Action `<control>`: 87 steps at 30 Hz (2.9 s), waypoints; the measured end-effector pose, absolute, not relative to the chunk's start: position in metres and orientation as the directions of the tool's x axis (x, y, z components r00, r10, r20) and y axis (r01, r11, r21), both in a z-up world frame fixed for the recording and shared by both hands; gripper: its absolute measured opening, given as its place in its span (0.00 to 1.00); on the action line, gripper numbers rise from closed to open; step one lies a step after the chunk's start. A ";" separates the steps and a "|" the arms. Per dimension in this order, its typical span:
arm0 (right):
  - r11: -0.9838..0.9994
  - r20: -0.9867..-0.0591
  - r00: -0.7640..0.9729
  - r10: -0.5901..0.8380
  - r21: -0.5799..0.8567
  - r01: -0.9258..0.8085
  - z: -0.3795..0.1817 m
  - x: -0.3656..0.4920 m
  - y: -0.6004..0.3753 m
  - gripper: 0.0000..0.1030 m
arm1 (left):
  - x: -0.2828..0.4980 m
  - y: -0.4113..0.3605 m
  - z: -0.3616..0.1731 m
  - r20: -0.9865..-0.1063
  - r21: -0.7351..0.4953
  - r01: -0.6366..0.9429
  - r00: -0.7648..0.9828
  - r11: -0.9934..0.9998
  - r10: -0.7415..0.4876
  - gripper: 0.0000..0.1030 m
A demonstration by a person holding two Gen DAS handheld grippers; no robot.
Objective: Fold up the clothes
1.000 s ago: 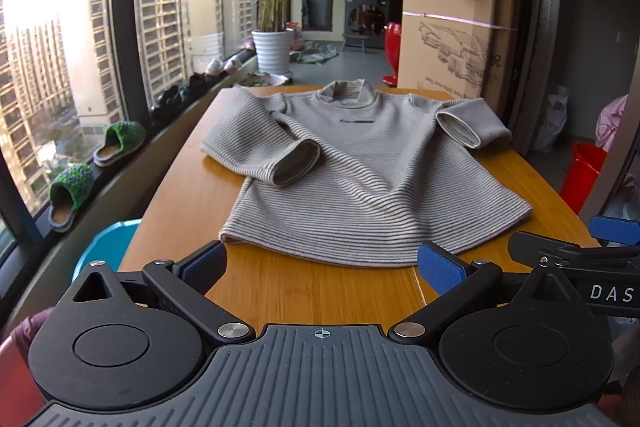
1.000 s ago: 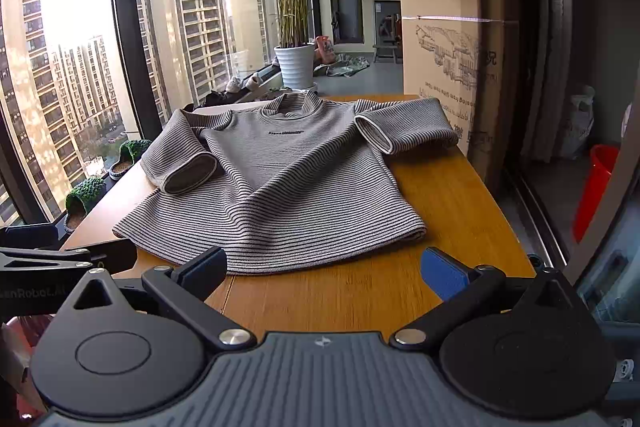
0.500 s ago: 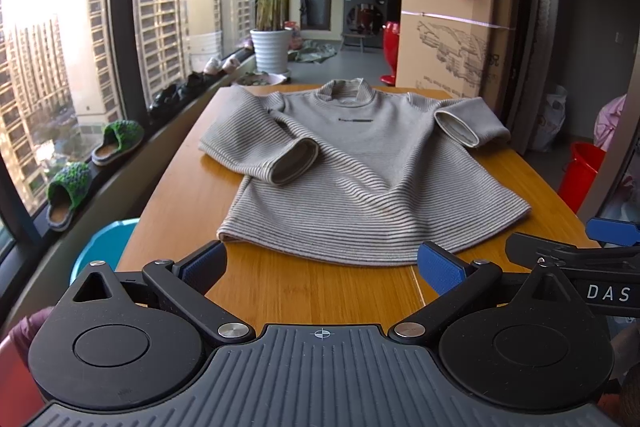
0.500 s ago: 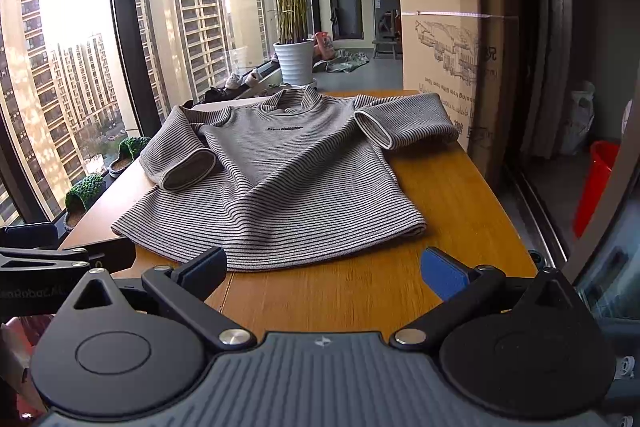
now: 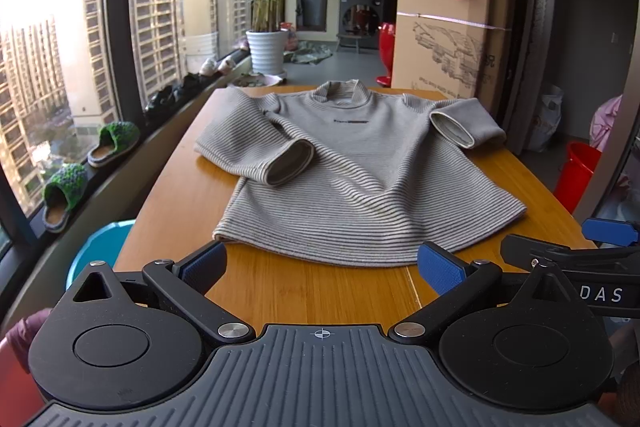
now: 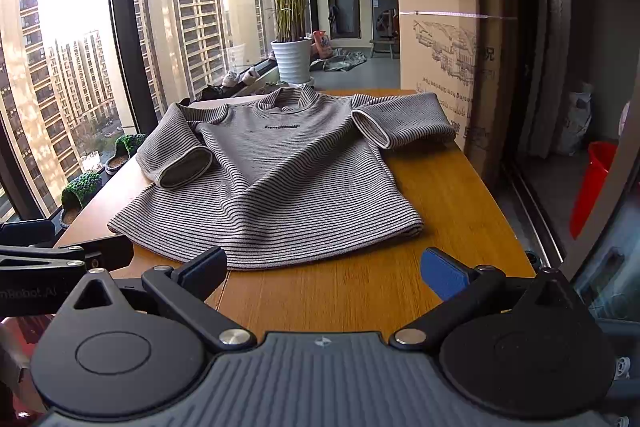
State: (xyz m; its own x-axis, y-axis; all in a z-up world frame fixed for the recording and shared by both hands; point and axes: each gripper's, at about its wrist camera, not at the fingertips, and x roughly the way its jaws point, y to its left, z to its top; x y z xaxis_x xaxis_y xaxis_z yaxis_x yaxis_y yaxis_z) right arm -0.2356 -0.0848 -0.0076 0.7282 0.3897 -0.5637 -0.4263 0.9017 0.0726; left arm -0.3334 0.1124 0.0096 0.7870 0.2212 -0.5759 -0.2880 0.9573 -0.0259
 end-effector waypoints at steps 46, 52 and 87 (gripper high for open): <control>0.895 -0.494 0.763 0.417 0.079 -0.438 -0.001 -0.245 -0.090 1.00 | -0.341 0.109 0.016 -0.521 0.003 -0.296 0.815 0.955 0.254 1.00; 0.895 -0.494 0.763 0.417 0.079 -0.439 -0.001 -0.244 -0.090 1.00 | -0.341 0.110 0.016 -0.523 0.001 -0.297 0.814 0.955 0.254 1.00; 0.892 -0.499 0.755 0.426 0.093 -0.442 -0.003 -0.239 -0.089 1.00 | -0.341 0.113 0.016 -0.525 -0.010 -0.289 0.817 0.957 0.241 1.00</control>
State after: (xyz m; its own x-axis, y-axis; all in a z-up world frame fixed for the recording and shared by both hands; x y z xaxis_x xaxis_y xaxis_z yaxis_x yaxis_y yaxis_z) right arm -0.2387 -0.0888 -0.0025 0.7547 0.4258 -0.4991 -0.4421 0.8922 0.0928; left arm -0.3407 0.1125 0.0164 0.8165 0.2409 -0.5247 -0.2892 0.9572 -0.0104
